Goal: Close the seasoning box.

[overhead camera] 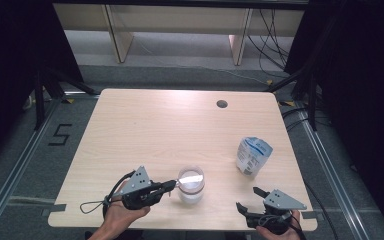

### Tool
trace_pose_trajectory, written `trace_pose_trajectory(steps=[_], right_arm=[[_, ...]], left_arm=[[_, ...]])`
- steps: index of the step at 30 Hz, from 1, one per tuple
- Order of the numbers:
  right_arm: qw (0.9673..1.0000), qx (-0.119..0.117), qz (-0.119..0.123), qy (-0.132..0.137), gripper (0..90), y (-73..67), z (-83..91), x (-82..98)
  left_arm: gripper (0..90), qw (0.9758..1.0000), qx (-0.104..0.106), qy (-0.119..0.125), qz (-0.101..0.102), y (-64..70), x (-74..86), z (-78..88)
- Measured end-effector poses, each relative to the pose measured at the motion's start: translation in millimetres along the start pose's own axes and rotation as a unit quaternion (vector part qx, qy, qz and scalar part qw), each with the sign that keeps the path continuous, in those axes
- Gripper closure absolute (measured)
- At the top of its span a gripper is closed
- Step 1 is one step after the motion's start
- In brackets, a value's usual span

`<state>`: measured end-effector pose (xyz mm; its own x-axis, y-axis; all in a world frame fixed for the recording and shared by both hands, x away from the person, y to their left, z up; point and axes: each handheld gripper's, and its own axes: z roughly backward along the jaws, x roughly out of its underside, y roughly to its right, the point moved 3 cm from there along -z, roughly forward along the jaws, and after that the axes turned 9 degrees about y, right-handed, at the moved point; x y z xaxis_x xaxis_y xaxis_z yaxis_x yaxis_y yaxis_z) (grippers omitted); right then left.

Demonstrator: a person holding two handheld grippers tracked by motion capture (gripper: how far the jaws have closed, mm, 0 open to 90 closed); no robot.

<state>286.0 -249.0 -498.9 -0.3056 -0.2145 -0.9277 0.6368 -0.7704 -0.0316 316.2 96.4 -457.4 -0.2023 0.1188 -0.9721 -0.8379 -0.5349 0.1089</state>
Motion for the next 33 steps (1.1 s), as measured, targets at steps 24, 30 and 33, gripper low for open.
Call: trace_pose_trajectory(steps=[24,30,33], right_arm=[[0.9999,0.0,-0.003,0.013,18.3,-0.3,-0.1,-0.6],[0.9998,-0.003,-0.008,0.016,17.9,0.9,0.3,-0.1],[0.9999,-0.009,-0.006,0.012,17.8,-0.3,0.6,-0.7]], left_arm=[[49.3,0.9983,-0.009,0.001,0.058,-13.1,9.6,22.7],[40.1,0.9974,-0.023,-0.011,0.068,-17.9,16.7,28.5],[36.3,0.9969,-0.028,-0.014,0.072,-19.0,19.6,30.7]])
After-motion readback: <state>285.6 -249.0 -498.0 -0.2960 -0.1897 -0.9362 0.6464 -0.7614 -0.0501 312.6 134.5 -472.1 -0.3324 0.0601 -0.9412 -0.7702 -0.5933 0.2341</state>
